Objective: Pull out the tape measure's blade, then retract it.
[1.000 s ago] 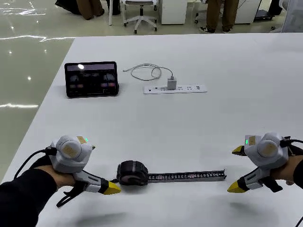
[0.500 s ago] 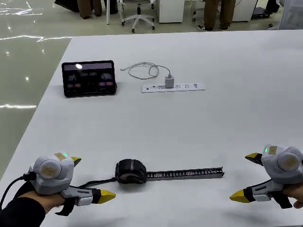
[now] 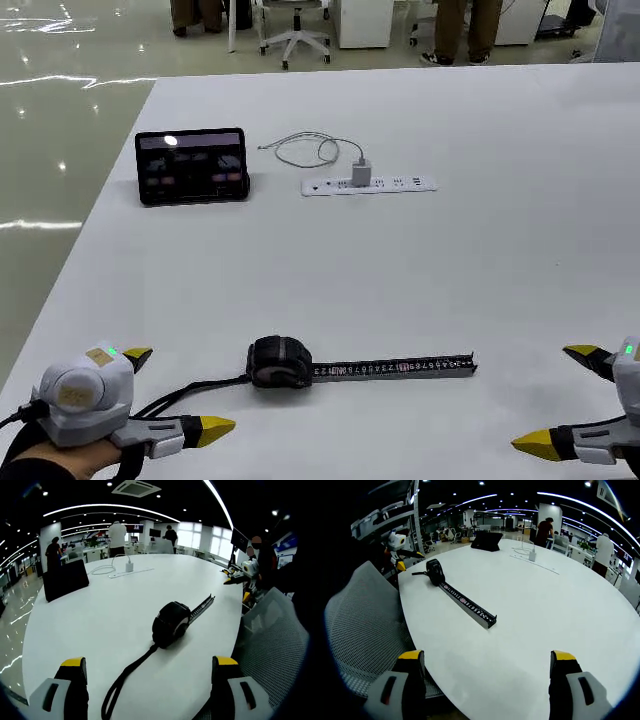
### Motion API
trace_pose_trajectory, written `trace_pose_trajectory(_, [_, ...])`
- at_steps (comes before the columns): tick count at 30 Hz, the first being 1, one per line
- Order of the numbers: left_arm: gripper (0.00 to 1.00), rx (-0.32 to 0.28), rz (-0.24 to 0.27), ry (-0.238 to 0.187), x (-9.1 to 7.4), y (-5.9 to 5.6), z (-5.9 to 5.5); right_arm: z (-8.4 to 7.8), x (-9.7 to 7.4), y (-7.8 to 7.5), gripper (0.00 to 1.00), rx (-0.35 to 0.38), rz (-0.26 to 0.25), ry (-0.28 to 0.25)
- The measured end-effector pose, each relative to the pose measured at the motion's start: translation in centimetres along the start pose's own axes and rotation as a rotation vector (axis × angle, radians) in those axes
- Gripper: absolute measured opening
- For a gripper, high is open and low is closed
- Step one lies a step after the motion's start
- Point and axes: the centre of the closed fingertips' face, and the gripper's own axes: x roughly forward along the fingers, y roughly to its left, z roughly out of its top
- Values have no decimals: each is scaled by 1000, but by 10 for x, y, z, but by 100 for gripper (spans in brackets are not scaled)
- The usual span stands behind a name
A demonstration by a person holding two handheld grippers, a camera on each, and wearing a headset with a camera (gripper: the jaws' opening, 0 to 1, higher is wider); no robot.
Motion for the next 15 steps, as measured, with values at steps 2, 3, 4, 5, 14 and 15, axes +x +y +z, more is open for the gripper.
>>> trace_pose_trajectory(2, [100,-4,15,-5,-4,0,-3,-2,-4,-2,100,10,-12,-2])
trace_pose_trajectory(3, [100,-16,16,-7,-5,0,-4,0,-5,0,100,14,-14,-3])
trace_pose_trajectory(4, [100,-35,22,-12,-7,1,-6,0,-8,2,100,17,-17,-5])
trace_pose_trajectory(5, [100,-35,26,-9,-7,2,-8,-1,-9,2,100,17,-20,-5])
trace_pose_trajectory(14, [100,-42,55,-13,-15,10,-9,-4,-19,3,100,-1,-43,-9])
trace_pose_trajectory(15, [100,-44,55,-12,-15,11,-8,-4,-19,3,100,-1,-44,-9])
